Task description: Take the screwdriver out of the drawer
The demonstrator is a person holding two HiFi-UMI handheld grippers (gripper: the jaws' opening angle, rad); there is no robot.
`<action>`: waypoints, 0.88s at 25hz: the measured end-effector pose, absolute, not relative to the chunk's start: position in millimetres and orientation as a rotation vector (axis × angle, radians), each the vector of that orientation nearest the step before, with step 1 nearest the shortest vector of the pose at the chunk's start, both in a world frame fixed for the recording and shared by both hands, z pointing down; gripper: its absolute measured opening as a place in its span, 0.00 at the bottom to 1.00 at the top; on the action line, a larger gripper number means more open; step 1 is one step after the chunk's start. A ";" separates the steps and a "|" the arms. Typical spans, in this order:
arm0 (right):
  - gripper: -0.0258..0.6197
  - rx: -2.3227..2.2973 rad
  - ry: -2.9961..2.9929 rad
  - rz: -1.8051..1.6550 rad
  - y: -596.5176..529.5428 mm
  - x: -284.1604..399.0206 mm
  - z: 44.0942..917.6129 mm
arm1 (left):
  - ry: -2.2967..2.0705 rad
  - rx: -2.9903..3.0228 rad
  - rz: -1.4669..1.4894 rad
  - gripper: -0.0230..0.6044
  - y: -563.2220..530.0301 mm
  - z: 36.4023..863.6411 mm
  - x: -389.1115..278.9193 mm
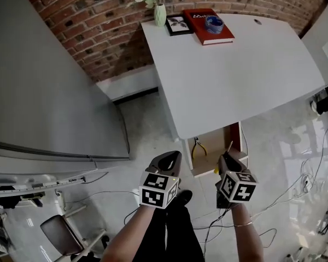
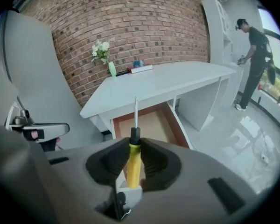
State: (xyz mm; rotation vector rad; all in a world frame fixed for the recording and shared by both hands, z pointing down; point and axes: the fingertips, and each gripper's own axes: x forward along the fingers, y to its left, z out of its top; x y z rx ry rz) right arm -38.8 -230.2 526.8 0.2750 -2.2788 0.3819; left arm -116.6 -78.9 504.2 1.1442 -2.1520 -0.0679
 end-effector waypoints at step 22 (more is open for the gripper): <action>0.16 0.461 -2.502 0.524 -218.9 32.5 386.5 | -2.233 1.373 0.108 0.03 -87.2 400.7 -102.1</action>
